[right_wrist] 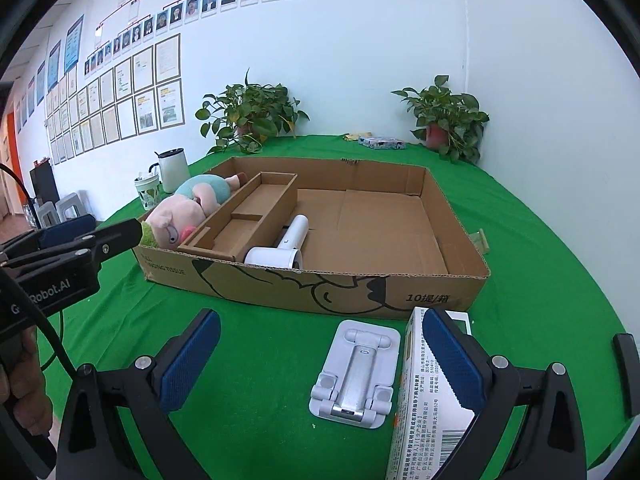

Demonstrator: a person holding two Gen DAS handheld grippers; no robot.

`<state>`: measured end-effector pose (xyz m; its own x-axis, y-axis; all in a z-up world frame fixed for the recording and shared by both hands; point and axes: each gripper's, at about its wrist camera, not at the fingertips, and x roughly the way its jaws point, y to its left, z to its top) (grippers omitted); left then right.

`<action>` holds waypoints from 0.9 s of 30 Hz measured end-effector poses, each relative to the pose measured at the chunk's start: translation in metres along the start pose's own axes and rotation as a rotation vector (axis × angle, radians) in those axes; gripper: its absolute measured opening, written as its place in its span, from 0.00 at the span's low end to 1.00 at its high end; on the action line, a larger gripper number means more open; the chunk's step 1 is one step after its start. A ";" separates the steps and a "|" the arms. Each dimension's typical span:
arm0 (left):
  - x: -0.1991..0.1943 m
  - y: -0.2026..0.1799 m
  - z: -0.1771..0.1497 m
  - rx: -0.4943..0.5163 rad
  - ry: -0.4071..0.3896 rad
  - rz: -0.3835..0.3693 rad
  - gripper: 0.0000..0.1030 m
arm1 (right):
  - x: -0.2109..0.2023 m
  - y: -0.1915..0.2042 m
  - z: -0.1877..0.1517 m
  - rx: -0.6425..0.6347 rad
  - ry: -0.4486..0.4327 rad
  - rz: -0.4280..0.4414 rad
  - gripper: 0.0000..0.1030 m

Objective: Organize objects
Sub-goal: 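Withdraw both grippers and move them to the white phone stand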

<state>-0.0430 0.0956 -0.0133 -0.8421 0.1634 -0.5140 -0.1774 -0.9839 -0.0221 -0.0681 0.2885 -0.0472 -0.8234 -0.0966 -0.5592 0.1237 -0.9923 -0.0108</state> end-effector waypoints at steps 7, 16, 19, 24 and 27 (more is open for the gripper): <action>0.007 -0.004 -0.006 0.020 0.052 0.019 0.59 | -0.004 0.003 -0.003 -0.013 0.004 0.004 0.99; 0.033 0.000 -0.019 0.013 0.201 -0.029 0.62 | 0.036 0.018 -0.034 -0.089 0.149 0.065 0.98; 0.036 0.000 -0.025 0.016 0.220 -0.071 0.62 | 0.054 0.010 -0.044 -0.074 0.214 0.058 0.97; 0.039 -0.005 -0.028 0.009 0.234 -0.130 0.62 | 0.073 -0.023 -0.055 -0.053 0.290 0.004 0.96; 0.044 -0.007 -0.028 0.000 0.243 -0.146 0.62 | 0.083 -0.045 -0.057 -0.010 0.329 -0.027 0.97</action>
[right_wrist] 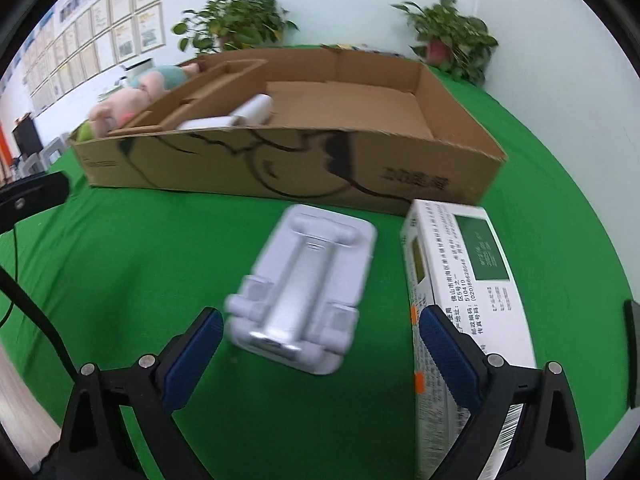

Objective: Organize objects
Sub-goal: 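Withdraw both grippers and move them to the white phone stand, then grasp the white phone stand with both grippers and lift it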

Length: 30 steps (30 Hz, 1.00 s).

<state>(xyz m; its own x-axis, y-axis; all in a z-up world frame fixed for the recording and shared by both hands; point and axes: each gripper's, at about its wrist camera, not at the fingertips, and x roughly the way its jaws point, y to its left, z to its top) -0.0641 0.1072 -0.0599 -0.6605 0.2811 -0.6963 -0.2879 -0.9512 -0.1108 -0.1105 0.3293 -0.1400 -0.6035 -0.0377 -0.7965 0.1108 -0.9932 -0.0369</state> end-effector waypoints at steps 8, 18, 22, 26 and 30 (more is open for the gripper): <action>0.013 -0.003 0.003 0.000 0.042 -0.053 0.62 | 0.012 0.020 0.016 -0.013 0.027 0.104 0.96; 0.012 0.002 -0.011 -0.031 0.090 -0.172 0.62 | 0.004 0.040 -0.011 -0.093 0.071 0.061 0.66; 0.023 -0.010 -0.019 -0.031 0.180 -0.353 0.62 | -0.022 0.054 -0.041 -0.185 0.031 0.164 0.71; 0.044 -0.025 -0.028 -0.069 0.296 -0.502 0.62 | -0.031 0.062 -0.051 -0.220 -0.006 0.141 0.94; 0.060 -0.038 -0.042 -0.113 0.387 -0.605 0.62 | -0.029 0.062 -0.052 -0.217 -0.010 0.148 0.94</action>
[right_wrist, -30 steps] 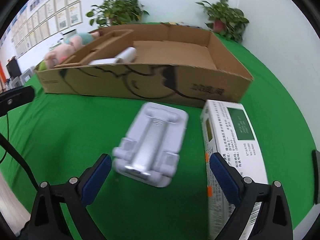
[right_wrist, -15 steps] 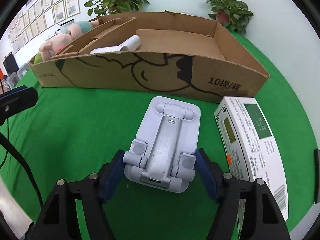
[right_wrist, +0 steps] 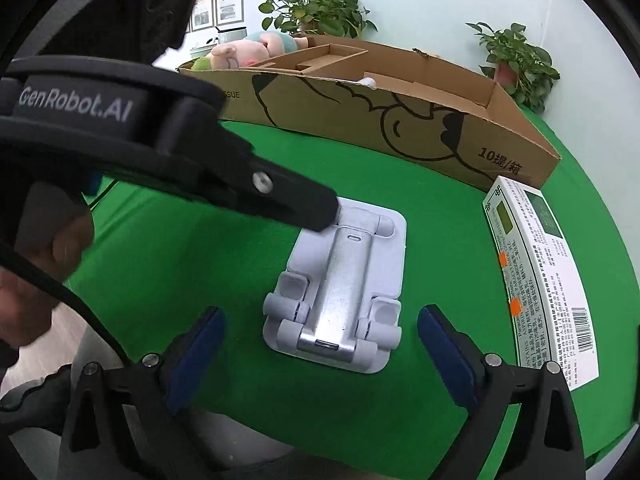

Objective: Organize objects
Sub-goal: 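Grasp the white phone stand with both grippers and lift it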

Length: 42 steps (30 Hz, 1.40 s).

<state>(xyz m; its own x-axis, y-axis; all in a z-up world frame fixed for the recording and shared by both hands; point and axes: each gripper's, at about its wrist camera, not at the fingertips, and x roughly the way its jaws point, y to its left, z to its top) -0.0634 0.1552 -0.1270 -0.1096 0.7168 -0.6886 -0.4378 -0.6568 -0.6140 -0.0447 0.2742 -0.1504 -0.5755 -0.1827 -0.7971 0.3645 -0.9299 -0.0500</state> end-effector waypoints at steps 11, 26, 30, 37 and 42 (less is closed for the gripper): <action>0.005 0.002 -0.006 -0.054 -0.007 -0.084 0.62 | 0.005 -0.006 -0.003 0.071 -0.013 -0.003 0.74; -0.001 0.004 -0.010 -0.079 -0.019 -0.067 0.62 | -0.006 -0.027 -0.008 0.172 -0.032 0.056 0.65; -0.001 0.005 -0.010 -0.097 -0.025 -0.063 0.60 | -0.005 -0.039 -0.004 0.249 -0.031 0.166 0.65; -0.003 0.007 -0.012 -0.079 -0.019 0.007 0.39 | -0.018 -0.024 -0.015 0.263 -0.037 0.202 0.65; -0.011 0.007 -0.014 -0.066 -0.036 -0.016 0.33 | -0.028 -0.014 -0.020 0.260 -0.031 0.201 0.64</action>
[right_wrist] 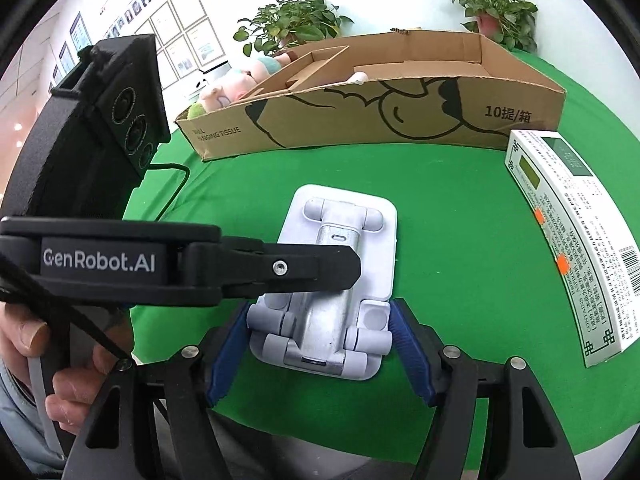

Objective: Organize objects
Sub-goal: 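Grasp the white phone stand with both grippers and lift it, then carry the held phone stand with both grippers over the box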

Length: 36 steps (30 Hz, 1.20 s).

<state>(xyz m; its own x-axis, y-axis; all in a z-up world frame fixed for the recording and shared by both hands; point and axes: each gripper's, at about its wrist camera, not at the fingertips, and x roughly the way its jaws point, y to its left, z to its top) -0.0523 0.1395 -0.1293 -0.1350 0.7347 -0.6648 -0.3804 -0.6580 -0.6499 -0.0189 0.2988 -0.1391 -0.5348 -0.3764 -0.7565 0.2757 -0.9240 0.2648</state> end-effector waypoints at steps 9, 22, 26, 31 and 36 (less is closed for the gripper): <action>-0.057 -0.018 0.005 0.096 -0.115 -0.055 0.30 | -0.031 0.035 0.014 -0.078 -0.094 -0.057 0.64; -0.113 -0.074 0.042 0.263 -0.270 -0.065 0.30 | -0.084 0.073 0.083 -0.181 -0.306 -0.140 0.63; -0.124 -0.085 0.059 0.287 -0.288 -0.060 0.30 | -0.096 0.077 0.098 -0.191 -0.347 -0.150 0.63; -0.137 -0.100 0.075 0.321 -0.324 -0.038 0.30 | -0.108 0.079 0.121 -0.195 -0.388 -0.143 0.63; -0.151 -0.115 0.099 0.343 -0.353 -0.029 0.30 | -0.122 0.081 0.153 -0.221 -0.431 -0.146 0.63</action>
<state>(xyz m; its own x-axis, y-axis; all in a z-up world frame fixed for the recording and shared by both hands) -0.0787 0.1207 0.0827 -0.3996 0.8018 -0.4443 -0.6600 -0.5880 -0.4675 -0.0541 0.2597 0.0659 -0.8486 -0.2807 -0.4483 0.3110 -0.9504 0.0064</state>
